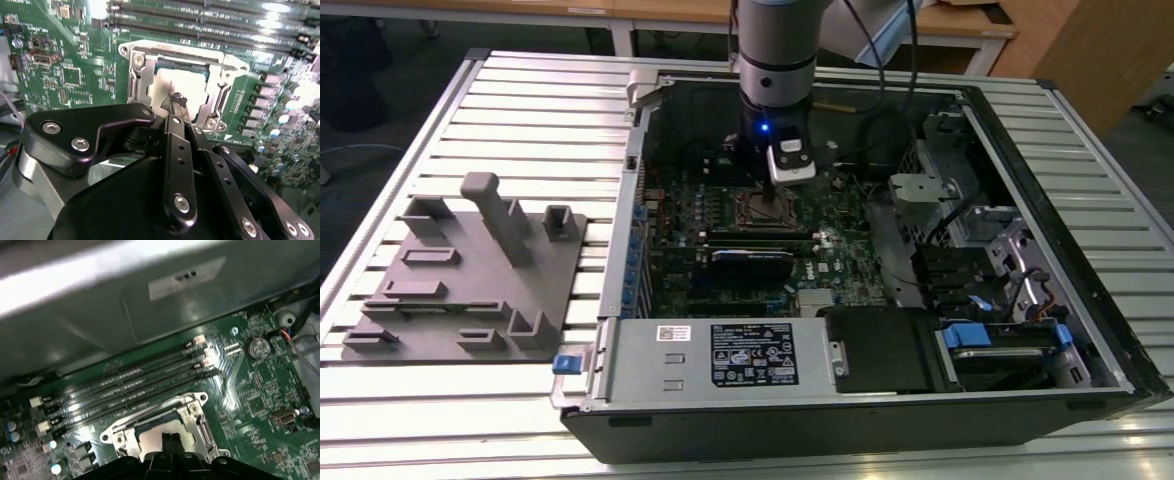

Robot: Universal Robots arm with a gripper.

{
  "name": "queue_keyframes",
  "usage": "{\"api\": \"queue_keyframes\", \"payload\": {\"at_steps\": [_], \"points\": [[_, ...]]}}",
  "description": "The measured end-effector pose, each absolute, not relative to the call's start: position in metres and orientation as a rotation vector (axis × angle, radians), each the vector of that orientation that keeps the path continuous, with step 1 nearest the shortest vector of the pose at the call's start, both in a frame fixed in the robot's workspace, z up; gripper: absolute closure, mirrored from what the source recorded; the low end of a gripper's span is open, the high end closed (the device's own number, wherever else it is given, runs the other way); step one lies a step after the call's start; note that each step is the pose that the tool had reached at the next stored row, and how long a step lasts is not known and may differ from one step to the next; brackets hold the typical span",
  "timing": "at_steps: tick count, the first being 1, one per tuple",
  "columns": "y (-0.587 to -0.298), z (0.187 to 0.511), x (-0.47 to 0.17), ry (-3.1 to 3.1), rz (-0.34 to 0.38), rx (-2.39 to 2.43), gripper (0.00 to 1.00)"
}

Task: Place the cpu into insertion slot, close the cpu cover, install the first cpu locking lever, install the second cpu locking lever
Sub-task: 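Install the first cpu locking lever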

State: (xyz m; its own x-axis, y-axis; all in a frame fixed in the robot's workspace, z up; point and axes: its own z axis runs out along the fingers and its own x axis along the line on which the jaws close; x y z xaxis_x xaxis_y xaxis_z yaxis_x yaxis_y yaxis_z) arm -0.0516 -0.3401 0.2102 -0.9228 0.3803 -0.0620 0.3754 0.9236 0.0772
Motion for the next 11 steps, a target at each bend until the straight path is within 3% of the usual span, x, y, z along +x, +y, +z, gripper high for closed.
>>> {"api": "queue_keyframes", "payload": {"at_steps": [11], "points": [[-0.3415, 0.2098, -0.0516, 3.034, 0.088, 0.447, 0.89]]}}
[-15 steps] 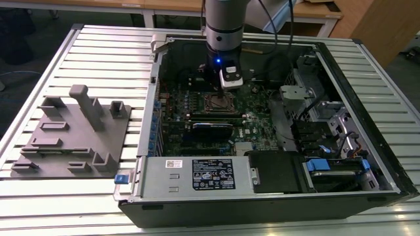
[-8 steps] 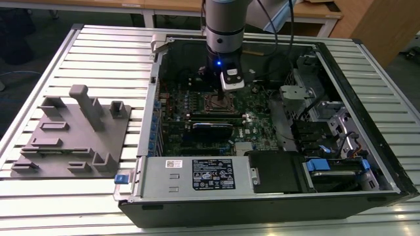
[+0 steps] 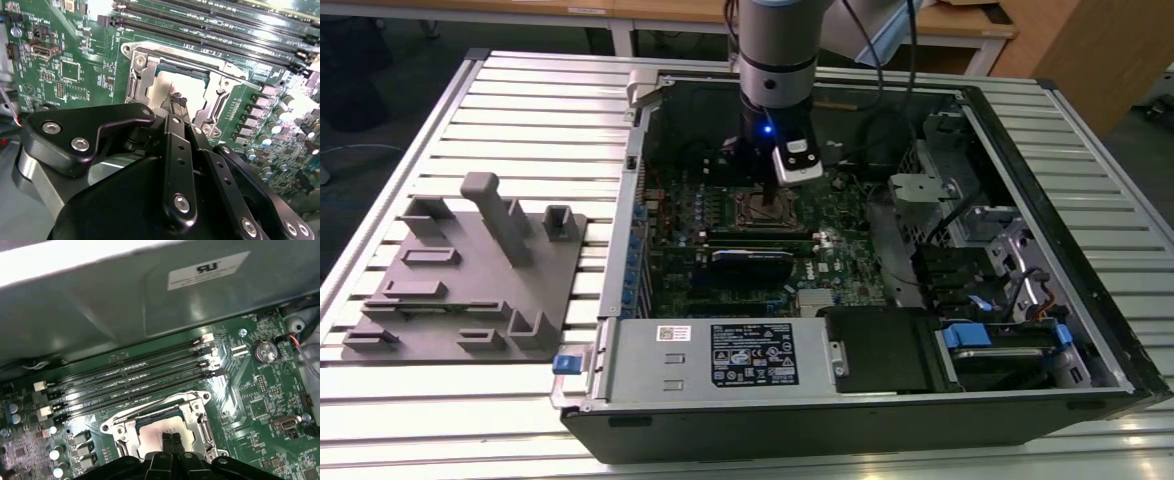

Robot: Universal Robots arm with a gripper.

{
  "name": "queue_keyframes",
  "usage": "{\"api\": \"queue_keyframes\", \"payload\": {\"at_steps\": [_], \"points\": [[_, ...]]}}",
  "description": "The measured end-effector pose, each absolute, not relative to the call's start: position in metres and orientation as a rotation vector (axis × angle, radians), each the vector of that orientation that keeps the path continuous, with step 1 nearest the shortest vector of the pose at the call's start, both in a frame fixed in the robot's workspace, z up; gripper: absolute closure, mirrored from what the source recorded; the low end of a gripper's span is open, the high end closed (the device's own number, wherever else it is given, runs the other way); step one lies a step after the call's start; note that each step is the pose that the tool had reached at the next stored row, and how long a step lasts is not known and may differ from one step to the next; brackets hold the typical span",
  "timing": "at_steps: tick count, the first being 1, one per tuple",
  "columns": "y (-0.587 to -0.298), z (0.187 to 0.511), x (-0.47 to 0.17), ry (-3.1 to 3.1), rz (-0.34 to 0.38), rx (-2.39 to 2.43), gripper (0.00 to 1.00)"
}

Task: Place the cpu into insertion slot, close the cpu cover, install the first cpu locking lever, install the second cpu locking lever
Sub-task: 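Install the first cpu locking lever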

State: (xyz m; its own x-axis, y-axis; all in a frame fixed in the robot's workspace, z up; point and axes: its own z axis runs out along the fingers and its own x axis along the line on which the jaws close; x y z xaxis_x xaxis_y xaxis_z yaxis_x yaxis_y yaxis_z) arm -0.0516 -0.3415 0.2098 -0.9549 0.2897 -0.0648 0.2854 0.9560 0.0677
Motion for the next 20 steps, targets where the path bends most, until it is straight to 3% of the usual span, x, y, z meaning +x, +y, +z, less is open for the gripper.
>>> {"api": "queue_keyframes", "payload": {"at_steps": [20], "points": [[-0.341, 0.22, -0.052, 3.055, 0.09, 0.297, 0.89]]}}
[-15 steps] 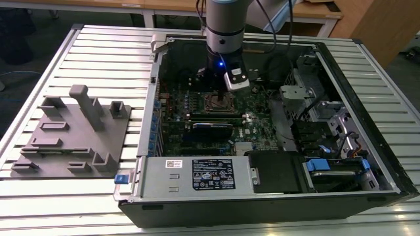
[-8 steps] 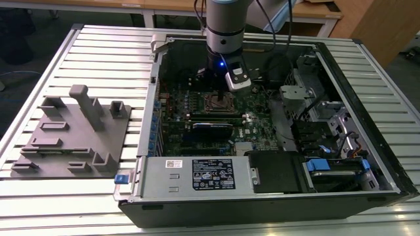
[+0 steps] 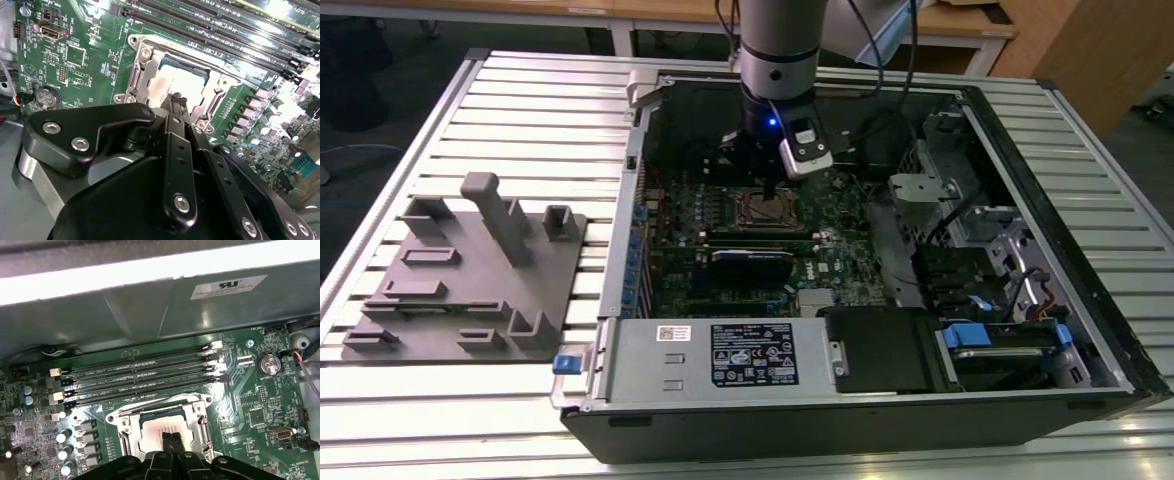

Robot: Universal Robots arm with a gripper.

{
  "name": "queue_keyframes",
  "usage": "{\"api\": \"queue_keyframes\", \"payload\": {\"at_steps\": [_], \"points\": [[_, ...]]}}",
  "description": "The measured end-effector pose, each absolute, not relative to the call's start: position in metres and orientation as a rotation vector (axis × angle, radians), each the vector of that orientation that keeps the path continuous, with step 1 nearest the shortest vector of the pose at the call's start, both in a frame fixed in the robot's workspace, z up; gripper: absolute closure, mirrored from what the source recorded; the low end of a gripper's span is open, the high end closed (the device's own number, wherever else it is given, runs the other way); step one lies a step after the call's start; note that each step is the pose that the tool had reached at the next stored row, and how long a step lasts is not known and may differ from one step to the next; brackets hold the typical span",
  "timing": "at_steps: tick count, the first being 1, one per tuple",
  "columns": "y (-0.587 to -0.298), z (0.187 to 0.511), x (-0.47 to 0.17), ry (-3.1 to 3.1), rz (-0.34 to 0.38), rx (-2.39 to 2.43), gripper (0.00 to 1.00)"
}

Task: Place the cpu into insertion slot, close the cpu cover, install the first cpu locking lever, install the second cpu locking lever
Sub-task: 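Install the first cpu locking lever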

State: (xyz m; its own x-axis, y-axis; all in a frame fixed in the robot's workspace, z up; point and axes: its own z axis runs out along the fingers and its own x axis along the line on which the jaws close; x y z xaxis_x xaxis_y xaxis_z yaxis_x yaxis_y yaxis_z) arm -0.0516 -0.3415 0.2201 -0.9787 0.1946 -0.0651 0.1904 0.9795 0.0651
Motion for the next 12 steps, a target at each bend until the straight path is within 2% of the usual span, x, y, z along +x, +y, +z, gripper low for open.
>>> {"api": "queue_keyframes", "payload": {"at_steps": [12], "points": [[-0.3415, 0.2211, -0.0516, 3.054, 0.057, 0.296, 0.89]]}}
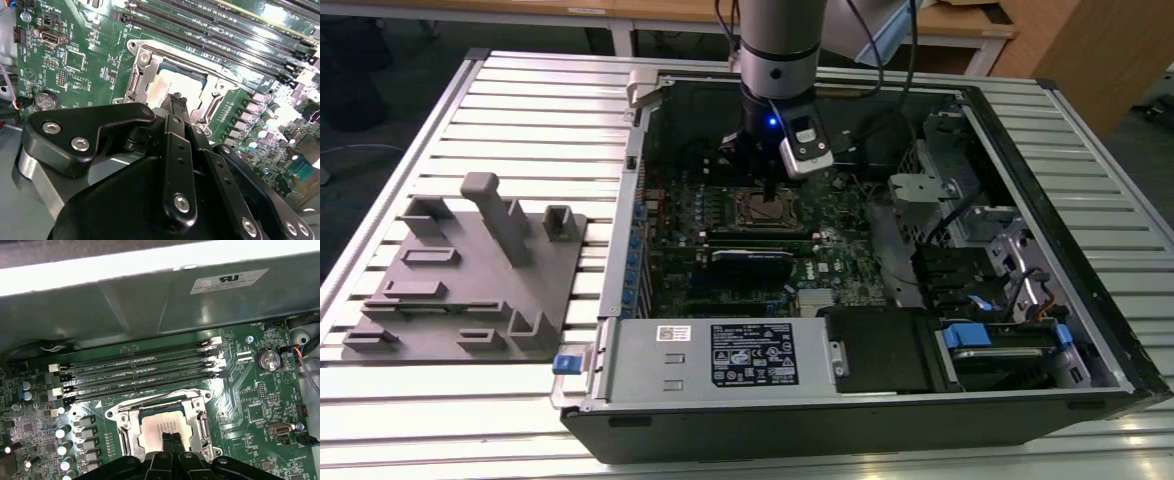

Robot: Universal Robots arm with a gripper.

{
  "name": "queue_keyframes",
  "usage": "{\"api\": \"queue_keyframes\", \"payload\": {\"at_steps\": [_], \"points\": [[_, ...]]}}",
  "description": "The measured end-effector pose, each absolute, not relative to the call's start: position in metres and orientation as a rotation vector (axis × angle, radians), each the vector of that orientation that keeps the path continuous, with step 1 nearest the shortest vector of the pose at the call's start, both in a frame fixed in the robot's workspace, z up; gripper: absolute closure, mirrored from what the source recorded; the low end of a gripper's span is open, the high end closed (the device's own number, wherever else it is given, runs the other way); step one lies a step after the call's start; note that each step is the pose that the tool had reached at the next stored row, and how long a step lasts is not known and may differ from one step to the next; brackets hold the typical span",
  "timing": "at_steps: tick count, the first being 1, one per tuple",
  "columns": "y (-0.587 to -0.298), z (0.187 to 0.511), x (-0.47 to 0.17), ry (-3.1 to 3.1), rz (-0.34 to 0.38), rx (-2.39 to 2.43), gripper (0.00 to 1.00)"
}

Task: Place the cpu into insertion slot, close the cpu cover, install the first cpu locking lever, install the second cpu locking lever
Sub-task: 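Install the first cpu locking lever, then install the second cpu locking lever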

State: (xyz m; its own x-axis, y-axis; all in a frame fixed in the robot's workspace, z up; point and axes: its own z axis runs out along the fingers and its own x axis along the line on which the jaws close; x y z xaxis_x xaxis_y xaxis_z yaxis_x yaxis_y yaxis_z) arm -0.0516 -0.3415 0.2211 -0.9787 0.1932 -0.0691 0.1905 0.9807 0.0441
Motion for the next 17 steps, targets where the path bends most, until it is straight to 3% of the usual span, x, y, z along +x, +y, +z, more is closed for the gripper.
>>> {"api": "queue_keyframes", "payload": {"at_steps": [17], "points": [[-0.3417, 0.2243, -0.0514, 3.055, 0.098, 0.298, 0.89]]}}
